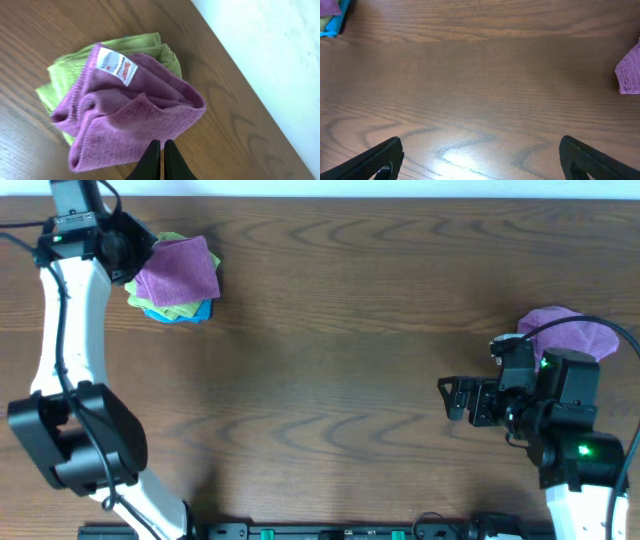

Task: Fold the cloth
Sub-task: 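Lower the purple cloth onto the stack and open the left gripper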

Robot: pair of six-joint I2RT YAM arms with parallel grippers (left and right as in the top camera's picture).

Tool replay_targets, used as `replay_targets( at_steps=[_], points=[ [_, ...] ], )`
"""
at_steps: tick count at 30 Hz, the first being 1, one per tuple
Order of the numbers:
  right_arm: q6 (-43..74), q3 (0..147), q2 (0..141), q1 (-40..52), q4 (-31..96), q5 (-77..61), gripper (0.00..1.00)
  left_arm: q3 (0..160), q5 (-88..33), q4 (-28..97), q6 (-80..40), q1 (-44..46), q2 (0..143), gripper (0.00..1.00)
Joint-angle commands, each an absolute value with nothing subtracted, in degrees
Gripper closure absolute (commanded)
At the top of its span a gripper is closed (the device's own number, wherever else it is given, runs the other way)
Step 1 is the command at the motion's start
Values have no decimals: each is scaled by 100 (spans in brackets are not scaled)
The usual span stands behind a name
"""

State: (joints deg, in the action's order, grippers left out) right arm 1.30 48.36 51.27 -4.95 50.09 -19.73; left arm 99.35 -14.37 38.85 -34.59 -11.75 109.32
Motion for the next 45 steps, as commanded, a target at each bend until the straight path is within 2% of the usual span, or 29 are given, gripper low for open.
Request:
replay_targets(
  at_steps=[1,13,24,40,45],
  points=[
    [209,4816,5107,-543,5017,-1990,1,10022,-1472,3863,-3511,-1098,11303,94],
    [209,4816,5105,-543,5017,-1992,1,10022,-1092,3301,-3511,-1074,12005,94],
    [211,4816,5105,-543,5017,-1992,1,10022,-93,2950,-3511,-1094,12300,94],
    [209,4816,5105,-543,5017,-1992,1,10025,-3,2696,-3487,-1133,12293,94],
    [209,4816,5105,-543,5017,-1990,1,10036,-1,2698,-3459,-1133,12119,83]
  ],
)
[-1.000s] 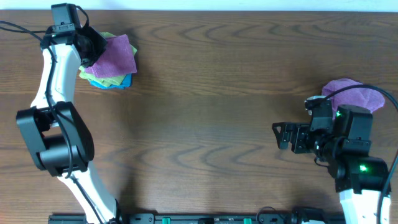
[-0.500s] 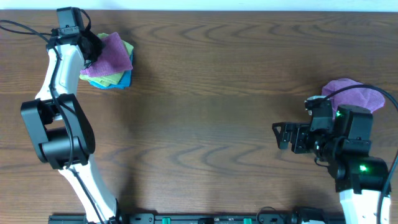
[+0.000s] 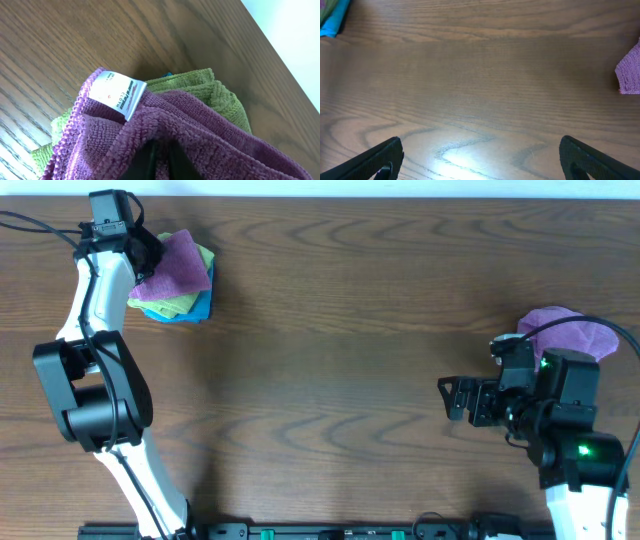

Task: Fold the cloth
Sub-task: 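Lower the purple cloth onto the stack and open the left gripper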

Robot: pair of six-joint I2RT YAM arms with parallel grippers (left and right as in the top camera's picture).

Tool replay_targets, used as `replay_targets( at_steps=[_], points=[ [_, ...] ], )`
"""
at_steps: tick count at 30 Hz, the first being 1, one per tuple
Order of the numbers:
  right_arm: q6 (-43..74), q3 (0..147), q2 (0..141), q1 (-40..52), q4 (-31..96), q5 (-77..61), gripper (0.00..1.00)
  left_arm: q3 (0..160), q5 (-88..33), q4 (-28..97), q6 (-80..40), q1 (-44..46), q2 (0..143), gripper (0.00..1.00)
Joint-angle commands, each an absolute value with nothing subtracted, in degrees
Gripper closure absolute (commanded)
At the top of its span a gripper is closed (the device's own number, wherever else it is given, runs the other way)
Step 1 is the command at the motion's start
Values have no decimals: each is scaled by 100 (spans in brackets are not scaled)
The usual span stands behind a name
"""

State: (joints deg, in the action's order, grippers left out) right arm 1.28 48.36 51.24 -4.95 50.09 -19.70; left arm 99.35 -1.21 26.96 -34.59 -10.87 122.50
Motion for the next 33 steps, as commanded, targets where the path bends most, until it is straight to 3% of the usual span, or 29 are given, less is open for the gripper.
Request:
replay_targets(
  at_steps=[1,3,7,8,10,11,25,33],
  points=[
    [211,4816,5105,-543,5017,-1990,1,10036,1,2698,-3409,-1133,12051,81],
    [211,4816,5105,-543,5017,-1992,1,10036,-1,2714,-3242,-1133,11900,76],
    [211,4816,5107,-543,5017,-1992,1,10036,-3,3030,-2991,-1133,11450,52],
    [209,4816,5105,-543,5017,-1992,1,10036,-3,3129,-2947,-1133,11347,43],
    [211,4816,5105,-543,5017,-1992,1,10036,-8,3330,-2875,-1133,11144,11],
    [209,4816,5107,-543,5017,-1992,1,10036,-8,3463,-2838,-1133,11028,2],
    [209,4816,5105,-543,5017,-1992,1,10036,-259,5251,-2821,-1133,9950,5],
    [209,4816,5105,-543,5017,-1992,1,10036,-51,6945,-2270,-1133,9470,5]
  ],
)
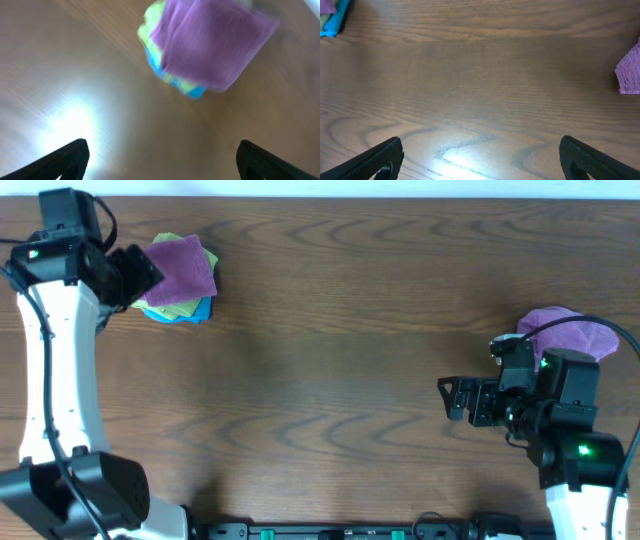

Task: Fold the cloth

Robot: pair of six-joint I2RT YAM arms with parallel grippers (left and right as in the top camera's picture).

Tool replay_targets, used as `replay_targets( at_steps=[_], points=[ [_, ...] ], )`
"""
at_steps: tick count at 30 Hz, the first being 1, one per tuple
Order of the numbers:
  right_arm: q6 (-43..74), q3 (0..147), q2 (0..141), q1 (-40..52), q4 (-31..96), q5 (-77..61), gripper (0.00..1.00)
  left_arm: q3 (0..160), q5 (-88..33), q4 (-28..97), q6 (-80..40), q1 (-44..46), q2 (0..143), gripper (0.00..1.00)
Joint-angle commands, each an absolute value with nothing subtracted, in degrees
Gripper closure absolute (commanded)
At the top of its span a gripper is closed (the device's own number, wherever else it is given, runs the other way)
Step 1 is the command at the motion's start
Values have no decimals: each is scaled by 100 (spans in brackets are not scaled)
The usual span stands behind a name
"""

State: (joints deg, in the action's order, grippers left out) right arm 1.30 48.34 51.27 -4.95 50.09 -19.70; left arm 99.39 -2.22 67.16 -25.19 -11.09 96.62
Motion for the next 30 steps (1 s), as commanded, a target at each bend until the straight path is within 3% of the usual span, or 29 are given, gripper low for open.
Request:
replay_targets(
  at_steps=[1,9,19,30],
  points=[
    [209,4816,5105,-543,5017,-1990,1,10036,14,7183,-2274,-1140,9415,5],
    [211,4816,5105,-543,5017,-1990,1,10033,687,8650,-2287,-1162,9052,5],
    [209,4816,5105,-543,5017,-1990,1,10033,1114,9526,-2265,-1160,8499,5],
    [209,4816,5105,-543,5017,-1990,1,9865,1085,8611,-2268,-1155,7279,5]
  ],
)
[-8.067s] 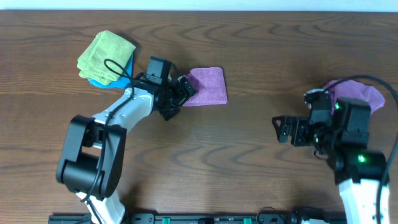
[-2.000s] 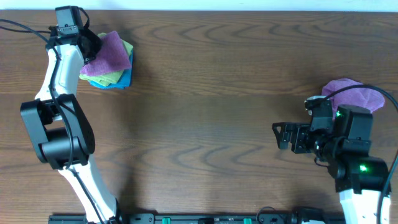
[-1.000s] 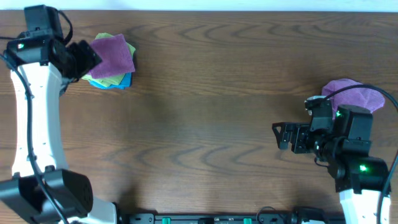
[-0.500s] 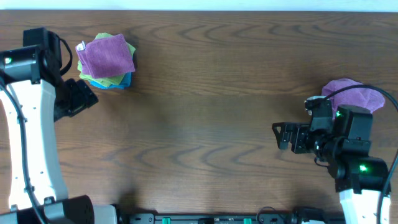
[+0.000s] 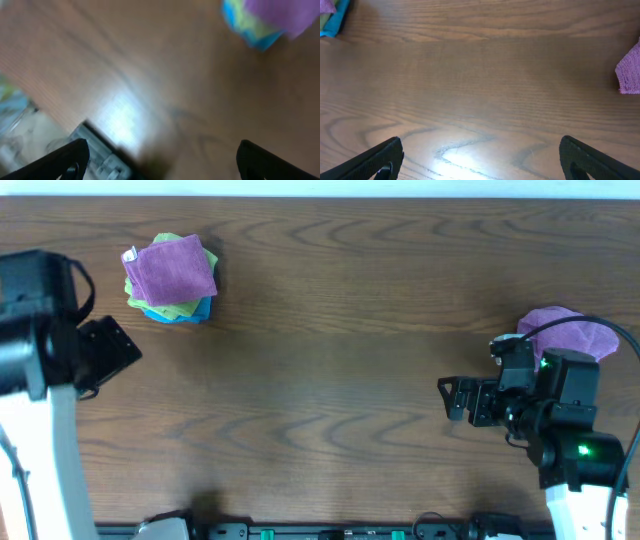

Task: Fold the cloth

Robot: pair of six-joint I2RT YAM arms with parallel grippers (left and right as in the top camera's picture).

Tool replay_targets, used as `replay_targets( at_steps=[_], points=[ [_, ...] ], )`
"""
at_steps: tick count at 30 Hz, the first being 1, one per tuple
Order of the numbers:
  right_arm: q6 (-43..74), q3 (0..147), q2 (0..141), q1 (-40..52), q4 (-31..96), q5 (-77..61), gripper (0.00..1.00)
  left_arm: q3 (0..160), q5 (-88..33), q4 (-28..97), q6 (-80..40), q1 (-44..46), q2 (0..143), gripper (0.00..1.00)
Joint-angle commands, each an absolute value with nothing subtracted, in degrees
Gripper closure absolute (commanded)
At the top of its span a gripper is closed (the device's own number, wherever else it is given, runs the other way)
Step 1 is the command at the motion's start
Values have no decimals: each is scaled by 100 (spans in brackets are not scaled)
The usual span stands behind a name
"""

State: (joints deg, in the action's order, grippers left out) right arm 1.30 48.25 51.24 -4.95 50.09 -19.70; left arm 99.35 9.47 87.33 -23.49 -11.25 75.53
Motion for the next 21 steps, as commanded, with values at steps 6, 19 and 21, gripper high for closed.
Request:
replay_targets(
  at_steps=[6,19,21],
  points=[
    [211,4816,5107,-543,5017,-1992,1,9295,1044,7601,-2268,-1155,6547,5],
    [211,4816,5105,-543,5017,-1990,1,6093,336,5343,-2263,-1153,4694,5],
    [211,4816,5105,-543,5017,-1990,1,5612,270,5052,-2265,-1153,4390,5]
  ],
)
